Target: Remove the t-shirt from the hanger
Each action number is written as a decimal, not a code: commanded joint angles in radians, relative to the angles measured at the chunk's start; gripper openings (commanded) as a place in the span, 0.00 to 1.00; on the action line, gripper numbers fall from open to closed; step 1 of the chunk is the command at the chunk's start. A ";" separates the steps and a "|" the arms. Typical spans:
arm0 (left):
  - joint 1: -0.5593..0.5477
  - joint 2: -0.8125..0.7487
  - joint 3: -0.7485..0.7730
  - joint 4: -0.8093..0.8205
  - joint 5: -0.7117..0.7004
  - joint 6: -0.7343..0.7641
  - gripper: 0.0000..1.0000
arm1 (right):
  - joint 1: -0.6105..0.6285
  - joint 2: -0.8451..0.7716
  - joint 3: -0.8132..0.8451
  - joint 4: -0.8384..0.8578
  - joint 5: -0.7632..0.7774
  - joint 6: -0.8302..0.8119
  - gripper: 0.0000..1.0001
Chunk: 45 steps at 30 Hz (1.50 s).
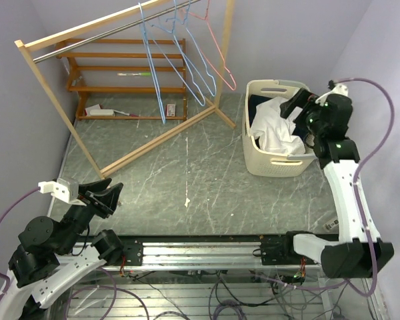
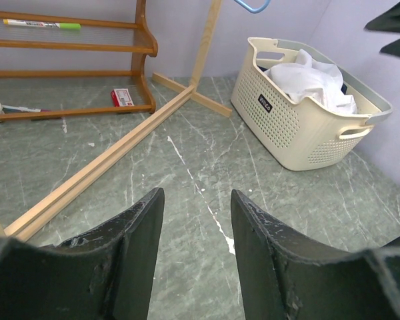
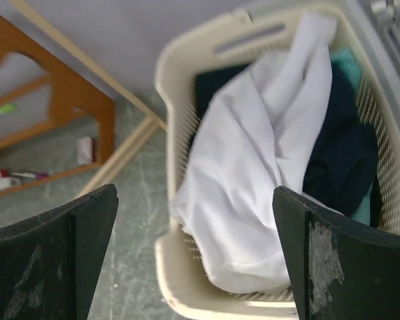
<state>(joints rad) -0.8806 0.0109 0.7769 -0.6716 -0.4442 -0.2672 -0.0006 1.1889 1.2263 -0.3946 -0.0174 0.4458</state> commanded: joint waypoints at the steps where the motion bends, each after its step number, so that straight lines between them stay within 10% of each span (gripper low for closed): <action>1: 0.004 0.000 -0.004 0.009 -0.017 -0.009 0.56 | -0.002 -0.078 0.029 -0.011 -0.069 -0.019 1.00; 11: 0.004 -0.010 -0.005 0.012 -0.009 -0.006 0.56 | -0.001 -0.414 -0.357 0.228 -0.480 0.014 1.00; 45: 0.004 -0.010 -0.007 0.007 -0.030 -0.021 0.55 | -0.002 -0.681 -0.439 0.074 -0.352 -0.018 1.00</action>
<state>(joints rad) -0.8806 0.0105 0.7769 -0.6716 -0.4530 -0.2741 -0.0006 0.5209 0.7769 -0.3168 -0.3817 0.4290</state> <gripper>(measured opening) 0.552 0.996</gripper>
